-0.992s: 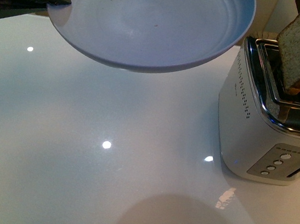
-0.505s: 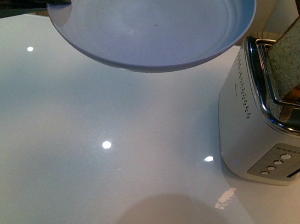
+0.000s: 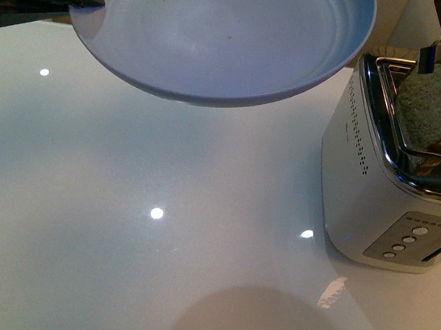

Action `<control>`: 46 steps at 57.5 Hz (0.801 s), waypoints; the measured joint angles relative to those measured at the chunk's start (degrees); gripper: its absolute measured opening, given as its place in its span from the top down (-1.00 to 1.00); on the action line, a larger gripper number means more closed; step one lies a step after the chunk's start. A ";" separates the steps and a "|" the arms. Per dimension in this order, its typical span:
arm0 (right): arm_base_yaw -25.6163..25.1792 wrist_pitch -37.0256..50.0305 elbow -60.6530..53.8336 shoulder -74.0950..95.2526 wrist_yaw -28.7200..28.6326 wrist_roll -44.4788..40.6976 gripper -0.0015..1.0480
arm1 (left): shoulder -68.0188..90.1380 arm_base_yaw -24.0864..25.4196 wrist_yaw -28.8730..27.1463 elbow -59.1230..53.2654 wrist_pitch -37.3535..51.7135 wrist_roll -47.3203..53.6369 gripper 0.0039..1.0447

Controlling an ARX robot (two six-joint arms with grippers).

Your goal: Left arm holds plate, right arm toasts bread

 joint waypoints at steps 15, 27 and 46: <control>-0.39 2.01 -1.53 0.96 -0.79 0.00 0.70 | 0.00 0.00 0.00 0.00 0.00 0.00 0.94; -1.27 2.34 -2.89 0.92 -1.18 0.07 0.10 | 0.00 0.00 0.00 0.00 0.00 0.00 0.94; -4.13 2.45 -7.52 -12.39 -5.03 0.98 -0.86 | 0.00 0.00 0.00 0.00 0.00 0.00 0.94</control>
